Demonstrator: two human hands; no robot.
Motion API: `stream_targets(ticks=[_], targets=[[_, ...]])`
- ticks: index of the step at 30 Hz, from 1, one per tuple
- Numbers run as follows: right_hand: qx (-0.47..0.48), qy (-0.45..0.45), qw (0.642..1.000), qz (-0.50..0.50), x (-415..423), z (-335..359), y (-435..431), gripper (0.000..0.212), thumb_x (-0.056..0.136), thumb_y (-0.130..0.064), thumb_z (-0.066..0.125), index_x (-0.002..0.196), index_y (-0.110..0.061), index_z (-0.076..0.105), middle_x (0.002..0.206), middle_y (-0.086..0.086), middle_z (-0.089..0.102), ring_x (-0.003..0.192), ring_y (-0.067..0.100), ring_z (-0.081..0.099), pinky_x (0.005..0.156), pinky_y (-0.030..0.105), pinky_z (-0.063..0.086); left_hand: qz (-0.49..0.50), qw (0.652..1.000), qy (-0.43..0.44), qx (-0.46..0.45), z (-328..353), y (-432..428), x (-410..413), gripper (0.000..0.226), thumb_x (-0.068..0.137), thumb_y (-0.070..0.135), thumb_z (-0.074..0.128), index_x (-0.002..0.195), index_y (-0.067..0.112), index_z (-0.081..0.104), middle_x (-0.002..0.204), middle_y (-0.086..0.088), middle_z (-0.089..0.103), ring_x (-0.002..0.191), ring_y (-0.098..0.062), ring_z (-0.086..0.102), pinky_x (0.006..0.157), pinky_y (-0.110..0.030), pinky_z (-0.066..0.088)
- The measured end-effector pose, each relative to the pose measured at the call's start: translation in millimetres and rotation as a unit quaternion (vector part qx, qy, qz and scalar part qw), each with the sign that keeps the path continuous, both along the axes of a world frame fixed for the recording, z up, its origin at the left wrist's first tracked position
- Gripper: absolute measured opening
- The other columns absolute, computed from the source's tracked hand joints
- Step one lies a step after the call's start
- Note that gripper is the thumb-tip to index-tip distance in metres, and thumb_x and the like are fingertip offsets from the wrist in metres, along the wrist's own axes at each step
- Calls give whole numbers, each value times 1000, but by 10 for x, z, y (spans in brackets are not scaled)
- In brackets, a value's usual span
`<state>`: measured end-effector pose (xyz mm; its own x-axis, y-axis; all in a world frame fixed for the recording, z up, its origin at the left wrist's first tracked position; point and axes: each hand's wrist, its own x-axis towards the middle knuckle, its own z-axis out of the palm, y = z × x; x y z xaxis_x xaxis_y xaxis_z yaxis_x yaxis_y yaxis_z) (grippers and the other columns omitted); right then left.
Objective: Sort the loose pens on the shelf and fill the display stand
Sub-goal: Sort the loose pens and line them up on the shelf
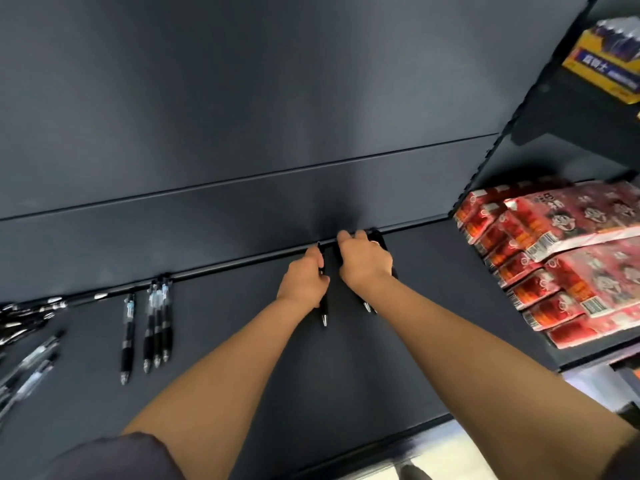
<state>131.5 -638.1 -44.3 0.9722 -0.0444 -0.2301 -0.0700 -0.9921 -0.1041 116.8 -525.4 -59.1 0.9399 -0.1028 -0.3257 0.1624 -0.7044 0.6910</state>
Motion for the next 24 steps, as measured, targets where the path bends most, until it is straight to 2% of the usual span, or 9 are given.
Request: stream_targets(ticks=[3,7,12,15,19,24], targets=[[-58,-31,997,-28,41,-52,-75,61,80,-28,70,130,-24,37,134,8,33,120,33,39,81,39,39,21,1000,2,-20,-41,-90,49,13,89,7,52,99,11,43,85,-12,55,75,-31,63,61,-46,58],[30,15,994,-108,107,-70,-178,69,74,-42,75,127,-25,34,131,10,29,118,34,38,71,39,37,38,998,7,-54,-60,-213,116,12,89,6,54,98,8,47,85,-8,52,70,-23,59,63,-42,59],[76,19,992,-97,139,-45,-316,63,79,-36,72,128,-21,36,129,13,39,121,35,37,69,37,39,18,998,-3,-61,-76,-381,127,21,85,-5,53,103,6,55,113,-12,49,90,-25,59,67,-39,59],[90,20,993,-73,130,-11,-376,56,84,-29,68,131,-18,38,131,14,39,123,35,37,76,39,44,20,997,-3,-73,-88,-456,102,17,86,-5,53,99,5,58,117,-14,48,84,-25,60,61,-36,59],[100,15,994,-52,76,11,-428,54,89,-27,63,135,-17,38,133,13,39,125,34,37,86,42,46,26,997,6,-78,-66,-488,90,16,88,-1,54,102,7,57,122,-14,47,77,-20,57,51,-23,55],[63,0,998,-27,-10,53,-413,50,90,-31,59,135,-19,41,135,10,39,126,34,37,94,44,41,20,998,16,-52,-41,-420,2,13,88,3,55,100,10,57,116,-12,49,72,-22,58,57,-32,58]])
